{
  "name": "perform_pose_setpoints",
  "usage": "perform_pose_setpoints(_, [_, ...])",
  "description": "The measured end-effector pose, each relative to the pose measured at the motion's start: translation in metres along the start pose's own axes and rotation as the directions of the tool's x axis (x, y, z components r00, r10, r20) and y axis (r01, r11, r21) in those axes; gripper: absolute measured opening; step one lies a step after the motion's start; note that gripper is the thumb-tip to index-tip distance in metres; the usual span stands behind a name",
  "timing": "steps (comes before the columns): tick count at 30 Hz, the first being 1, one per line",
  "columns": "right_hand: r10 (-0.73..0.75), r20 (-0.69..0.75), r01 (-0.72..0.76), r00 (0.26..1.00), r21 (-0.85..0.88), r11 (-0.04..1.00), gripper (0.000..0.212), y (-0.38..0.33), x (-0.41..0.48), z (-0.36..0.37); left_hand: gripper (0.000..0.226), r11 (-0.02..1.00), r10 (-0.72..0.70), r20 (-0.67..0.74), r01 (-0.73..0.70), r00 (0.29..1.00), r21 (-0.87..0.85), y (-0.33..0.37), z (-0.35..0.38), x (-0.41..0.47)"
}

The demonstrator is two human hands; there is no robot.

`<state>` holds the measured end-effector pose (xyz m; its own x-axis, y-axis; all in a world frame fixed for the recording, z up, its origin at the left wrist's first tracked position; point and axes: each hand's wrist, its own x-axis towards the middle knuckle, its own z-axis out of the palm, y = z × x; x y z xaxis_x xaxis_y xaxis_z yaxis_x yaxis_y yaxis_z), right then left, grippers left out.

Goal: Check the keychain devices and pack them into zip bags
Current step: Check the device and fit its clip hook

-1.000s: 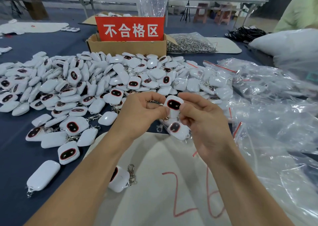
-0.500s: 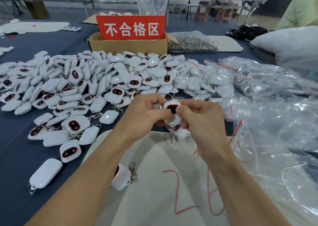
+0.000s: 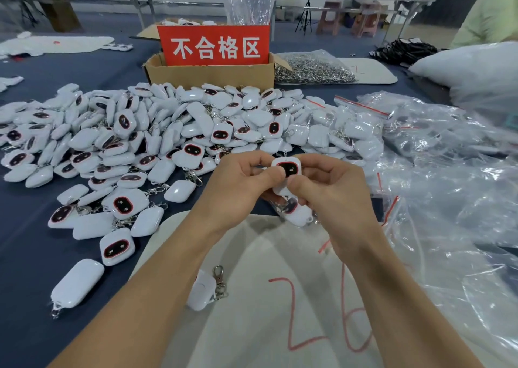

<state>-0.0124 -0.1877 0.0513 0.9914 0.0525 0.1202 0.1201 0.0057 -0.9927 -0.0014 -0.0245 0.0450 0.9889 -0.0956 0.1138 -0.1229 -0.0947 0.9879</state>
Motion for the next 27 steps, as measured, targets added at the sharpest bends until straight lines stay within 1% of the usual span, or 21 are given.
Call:
perform_pose_setpoints(4, [-0.018, 0.004, 0.018, 1.000, -0.082, 0.996, 0.028, 0.001, -0.001, 0.001, 0.011, 0.999, -0.016, 0.030, 0.017, 0.999, -0.030, 0.000, 0.004, -0.001])
perform_pose_setpoints(9, [-0.054, -0.070, 0.045, 0.996, -0.111, 0.993, 0.029, 0.003, -0.001, -0.001, 0.010, 1.000, 0.000, 0.055, 0.000, 0.999, -0.002, 0.000, 0.004, -0.003])
perform_pose_setpoints(12, [-0.077, -0.060, 0.069, 0.995, -0.130, 0.989, 0.032, 0.004, -0.001, 0.000, 0.009, 1.000, 0.006, 0.033, -0.007, 0.999, 0.023, 0.001, 0.003, -0.002])
perform_pose_setpoints(14, [-0.096, -0.086, 0.083, 0.992, -0.149, 0.985, 0.031, 0.005, -0.002, 0.002, 0.011, 1.000, 0.019, -0.007, -0.019, 1.000, 0.021, 0.001, 0.003, -0.001])
perform_pose_setpoints(15, [-0.113, -0.121, 0.089, 0.986, -0.184, 0.979, 0.031, 0.005, -0.003, 0.004, 0.013, 1.000, 0.022, -0.036, -0.022, 0.999, 0.010, 0.000, 0.004, -0.001])
perform_pose_setpoints(17, [-0.157, -0.160, 0.100, 0.975, -0.314, 0.944, 0.039, 0.007, -0.006, 0.006, 0.019, 0.999, 0.032, -0.107, -0.030, 0.994, 0.018, -0.001, 0.006, -0.001])
perform_pose_setpoints(19, [-0.178, -0.109, 0.110, 0.978, -0.456, 0.883, 0.053, 0.008, -0.008, 0.009, 0.018, 0.996, 0.056, -0.170, -0.043, 0.984, 0.078, -0.004, 0.007, -0.002])
perform_pose_setpoints(20, [-0.171, -0.066, 0.116, 0.983, -0.498, 0.860, 0.057, 0.008, -0.009, 0.009, 0.017, 0.994, 0.069, -0.186, -0.051, 0.980, 0.099, -0.004, 0.008, -0.002])
perform_pose_setpoints(21, [-0.155, -0.022, 0.122, 0.988, -0.517, 0.847, 0.054, 0.008, -0.008, 0.009, 0.018, 0.993, 0.081, -0.196, -0.062, 0.977, 0.102, -0.004, 0.008, -0.002])
perform_pose_setpoints(22, [-0.140, 0.016, 0.128, 0.990, -0.515, 0.848, 0.045, 0.007, -0.006, 0.009, 0.019, 0.993, 0.093, -0.199, -0.076, 0.976, 0.091, -0.003, 0.008, -0.002])
perform_pose_setpoints(24, [-0.137, 0.056, 0.147, 0.989, -0.466, 0.873, 0.018, 0.005, -0.003, 0.007, 0.023, 0.993, 0.116, -0.206, -0.110, 0.972, 0.040, -0.002, 0.006, -0.002])
perform_pose_setpoints(25, [-0.139, 0.031, 0.139, 0.990, -0.416, 0.899, 0.019, 0.004, -0.001, 0.006, 0.026, 0.993, 0.118, -0.216, -0.119, 0.969, 0.006, -0.001, 0.005, -0.001])
perform_pose_setpoints(27, [-0.120, -0.100, 0.091, 0.988, -0.251, 0.964, 0.027, 0.001, 0.002, 0.002, 0.029, 0.994, 0.104, -0.232, -0.110, 0.967, -0.014, -0.001, 0.002, 0.000])
